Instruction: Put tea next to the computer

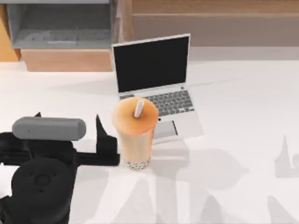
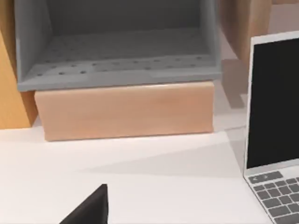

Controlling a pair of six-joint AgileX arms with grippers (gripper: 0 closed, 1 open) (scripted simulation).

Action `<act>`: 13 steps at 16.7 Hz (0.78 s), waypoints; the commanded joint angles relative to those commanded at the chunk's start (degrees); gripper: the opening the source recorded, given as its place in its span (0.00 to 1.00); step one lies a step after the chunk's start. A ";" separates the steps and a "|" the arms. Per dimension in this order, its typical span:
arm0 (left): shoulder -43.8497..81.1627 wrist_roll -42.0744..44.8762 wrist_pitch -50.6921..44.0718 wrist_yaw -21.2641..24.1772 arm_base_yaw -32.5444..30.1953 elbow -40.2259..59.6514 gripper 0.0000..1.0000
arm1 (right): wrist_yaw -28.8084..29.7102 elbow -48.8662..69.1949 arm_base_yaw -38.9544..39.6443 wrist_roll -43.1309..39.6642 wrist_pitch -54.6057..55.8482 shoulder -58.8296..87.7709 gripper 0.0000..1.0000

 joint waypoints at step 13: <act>40.23 -11.59 26.77 -23.61 -24.90 8.76 1.00 | 0.00 0.00 0.00 0.00 0.00 0.00 1.00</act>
